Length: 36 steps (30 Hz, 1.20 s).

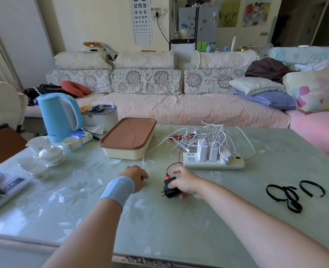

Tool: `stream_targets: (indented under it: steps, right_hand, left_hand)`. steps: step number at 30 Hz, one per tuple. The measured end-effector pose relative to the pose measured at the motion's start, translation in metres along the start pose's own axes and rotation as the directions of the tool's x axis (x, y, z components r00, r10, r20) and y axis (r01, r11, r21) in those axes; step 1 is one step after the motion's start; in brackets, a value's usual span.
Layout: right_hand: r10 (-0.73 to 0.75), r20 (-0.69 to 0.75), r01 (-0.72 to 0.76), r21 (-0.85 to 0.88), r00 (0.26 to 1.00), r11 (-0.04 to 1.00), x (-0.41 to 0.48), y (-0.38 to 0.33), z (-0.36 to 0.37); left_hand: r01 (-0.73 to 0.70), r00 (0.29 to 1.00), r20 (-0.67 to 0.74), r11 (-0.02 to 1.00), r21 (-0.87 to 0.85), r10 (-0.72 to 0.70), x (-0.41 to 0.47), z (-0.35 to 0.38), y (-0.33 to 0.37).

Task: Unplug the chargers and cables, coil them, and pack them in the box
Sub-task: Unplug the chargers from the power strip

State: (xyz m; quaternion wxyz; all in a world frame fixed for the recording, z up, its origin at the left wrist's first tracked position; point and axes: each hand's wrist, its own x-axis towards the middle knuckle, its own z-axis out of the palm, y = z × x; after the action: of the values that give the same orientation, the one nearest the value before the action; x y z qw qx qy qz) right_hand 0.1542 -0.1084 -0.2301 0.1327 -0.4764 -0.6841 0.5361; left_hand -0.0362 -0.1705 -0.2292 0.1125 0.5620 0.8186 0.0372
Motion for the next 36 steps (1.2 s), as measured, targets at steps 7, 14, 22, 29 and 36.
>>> stream_targets:
  steps: [7,14,22,29,36]
  right_hand:
    - [-0.071,-0.177,0.057,-0.084,0.982,0.995,0.006,0.007,0.019]
    - [0.023,-0.231,-0.063,-0.167,0.973,0.984,0.009,0.004,0.021]
    - [0.073,-0.065,-0.065,0.117,0.995,0.991,0.02,0.005,0.033]
    - [-0.094,0.061,0.082,0.184,0.994,0.98,0.027,-0.003,0.034]
    - [-0.379,-0.196,0.295,-0.355,0.904,0.887,0.025,-0.005,-0.02]
  left_hand:
    - [0.025,0.993,-0.115,1.0,0.001,-0.025,-0.016,0.015,-0.004]
    - [-0.263,0.965,-0.052,0.955,-0.137,0.258,-0.025,-0.014,0.037]
    - [-0.209,0.977,0.026,0.976,-0.064,0.211,-0.015,-0.006,0.043]
    - [-0.137,0.99,-0.021,0.99,0.018,0.138,-0.009,-0.004,0.003]
    - [-0.168,0.974,-0.178,0.974,-0.155,0.139,0.006,-0.007,0.012]
